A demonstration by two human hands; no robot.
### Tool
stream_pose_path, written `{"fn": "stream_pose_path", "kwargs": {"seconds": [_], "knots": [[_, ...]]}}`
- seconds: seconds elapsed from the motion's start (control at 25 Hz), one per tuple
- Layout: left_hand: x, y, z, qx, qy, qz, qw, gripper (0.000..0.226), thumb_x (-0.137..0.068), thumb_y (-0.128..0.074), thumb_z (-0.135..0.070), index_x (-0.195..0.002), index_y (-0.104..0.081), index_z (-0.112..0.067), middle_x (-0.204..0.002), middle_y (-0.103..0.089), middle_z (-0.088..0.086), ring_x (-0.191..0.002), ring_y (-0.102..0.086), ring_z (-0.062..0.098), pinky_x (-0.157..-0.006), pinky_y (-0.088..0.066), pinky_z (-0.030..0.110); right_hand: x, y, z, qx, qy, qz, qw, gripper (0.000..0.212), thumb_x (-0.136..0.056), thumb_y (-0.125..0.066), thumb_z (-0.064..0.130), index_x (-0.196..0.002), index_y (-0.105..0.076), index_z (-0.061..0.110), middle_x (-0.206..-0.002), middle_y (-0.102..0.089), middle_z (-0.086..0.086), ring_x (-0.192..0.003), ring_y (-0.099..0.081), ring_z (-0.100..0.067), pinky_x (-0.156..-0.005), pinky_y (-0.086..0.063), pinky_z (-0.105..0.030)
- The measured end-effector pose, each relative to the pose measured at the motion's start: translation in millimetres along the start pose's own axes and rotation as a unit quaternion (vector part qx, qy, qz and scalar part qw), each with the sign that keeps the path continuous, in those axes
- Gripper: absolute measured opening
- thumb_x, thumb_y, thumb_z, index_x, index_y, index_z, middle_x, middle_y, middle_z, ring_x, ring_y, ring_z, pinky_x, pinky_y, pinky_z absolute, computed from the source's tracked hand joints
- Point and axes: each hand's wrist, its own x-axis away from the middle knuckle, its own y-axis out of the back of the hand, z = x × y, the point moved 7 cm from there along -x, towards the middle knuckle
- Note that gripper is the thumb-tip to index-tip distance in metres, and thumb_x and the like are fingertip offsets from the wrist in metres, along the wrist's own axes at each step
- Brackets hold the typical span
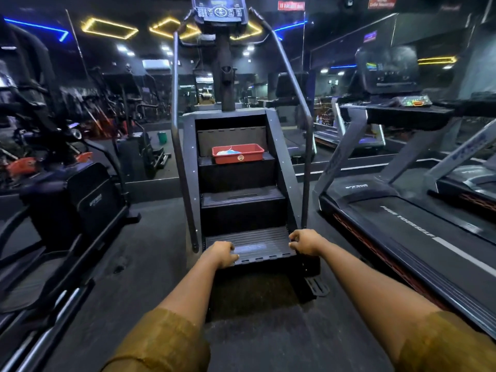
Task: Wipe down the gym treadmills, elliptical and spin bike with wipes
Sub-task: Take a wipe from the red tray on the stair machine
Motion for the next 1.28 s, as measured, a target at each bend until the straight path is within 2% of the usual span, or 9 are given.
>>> {"fn": "stream_pose_path", "kwargs": {"seconds": [0.28, 0.48, 0.64, 0.76, 0.88, 0.92, 1.04, 1.08, 1.28], "knots": [[-186, 19, 12, -0.030, -0.013, 0.047, 0.998, 0.048, -0.098, -0.046, -0.035, -0.138, -0.044, -0.009, -0.138, -0.048, 0.013, -0.125, -0.046, 0.026, -0.102, -0.039, 0.032, -173, 23, -25, -0.026, -0.020, -0.004, 0.999, 0.039, -0.093, -0.054, 0.031, -0.129, -0.052, 0.016, -0.126, -0.058, -0.006, -0.115, -0.054, -0.022, -0.098, -0.042, -0.030], [-325, 33, 37, -0.017, -0.014, 0.032, 0.999, 0.045, -0.097, -0.048, -0.036, -0.134, -0.049, -0.011, -0.133, -0.054, 0.011, -0.122, -0.050, 0.025, -0.099, -0.041, 0.032, -316, 42, -30, -0.055, 0.012, -0.013, 0.998, 0.039, -0.093, -0.053, 0.030, -0.129, -0.052, 0.014, -0.126, -0.059, -0.005, -0.118, -0.052, -0.021, -0.097, -0.038, -0.025], [-423, 53, 62, 0.031, 0.016, 0.024, 0.999, 0.047, -0.097, -0.048, -0.036, -0.137, -0.046, -0.012, -0.136, -0.052, 0.009, -0.124, -0.049, 0.023, -0.101, -0.041, 0.031, -444, 66, -24, -0.135, 0.021, -0.014, 0.990, 0.037, -0.093, -0.055, 0.028, -0.128, -0.054, 0.014, -0.123, -0.060, -0.006, -0.114, -0.054, -0.018, -0.094, -0.039, -0.025], [-476, 69, 89, 0.061, 0.031, 0.007, 0.998, 0.048, -0.096, -0.050, -0.036, -0.138, -0.046, -0.013, -0.138, -0.050, 0.008, -0.125, -0.048, 0.022, -0.103, -0.039, 0.032, -523, 85, -16, -0.267, 0.020, -0.022, 0.963, 0.032, -0.094, -0.054, 0.019, -0.124, -0.056, 0.009, -0.114, -0.064, -0.011, -0.096, -0.059, -0.016, -0.086, -0.047, -0.031], [-534, 79, 112, 0.064, 0.049, -0.001, 0.997, 0.047, -0.096, -0.050, -0.036, -0.137, -0.047, -0.012, -0.139, -0.050, 0.008, -0.127, -0.046, 0.023, -0.104, -0.038, 0.033, -600, 89, -1, -0.368, -0.002, 0.006, 0.930, 0.030, -0.096, -0.048, 0.011, -0.125, -0.054, 0.003, -0.097, -0.060, -0.005, -0.073, -0.054, -0.008, -0.062, -0.045, -0.023], [-559, 82, 118, 0.065, 0.052, 0.000, 0.997, 0.046, -0.096, -0.049, -0.036, -0.136, -0.047, -0.013, -0.139, -0.049, 0.007, -0.127, -0.046, 0.023, -0.104, -0.039, 0.033, -628, 91, 3, -0.404, -0.010, 0.020, 0.914, 0.031, -0.097, -0.046, 0.011, -0.126, -0.053, 0.003, -0.099, -0.057, -0.005, -0.076, -0.055, -0.009, -0.062, -0.043, -0.022], [-628, 88, 127, 0.080, 0.049, 0.019, 0.995, 0.048, -0.097, -0.049, -0.038, -0.137, -0.046, -0.012, -0.141, -0.047, 0.008, -0.128, -0.046, 0.025, -0.103, -0.039, 0.035, -693, 105, 16, -0.510, -0.028, 0.049, 0.858, 0.031, -0.098, -0.043, 0.017, -0.127, -0.052, 0.011, -0.111, -0.056, -0.006, -0.105, -0.057, -0.019, -0.076, -0.046, -0.027], [-651, 90, 128, 0.086, 0.046, 0.030, 0.995, 0.048, -0.097, -0.048, -0.037, -0.138, -0.045, -0.011, -0.142, -0.046, 0.009, -0.128, -0.045, 0.024, -0.104, -0.039, 0.035, -714, 112, 21, -0.529, -0.030, 0.052, 0.847, 0.030, -0.098, -0.044, 0.018, -0.127, -0.052, 0.013, -0.112, -0.057, -0.006, -0.105, -0.056, -0.019, -0.078, -0.047, -0.027], [-752, 99, 144, 0.118, 0.054, 0.071, 0.989, 0.049, -0.097, -0.049, -0.036, -0.138, -0.043, -0.009, -0.141, -0.047, 0.008, -0.125, -0.049, 0.022, -0.100, -0.043, 0.033, -825, 162, 48, -0.519, 0.009, 0.012, 0.855, 0.025, -0.097, -0.046, 0.018, -0.121, -0.053, 0.012, -0.106, -0.059, -0.006, -0.090, -0.057, -0.015, -0.068, -0.046, -0.021]]}}
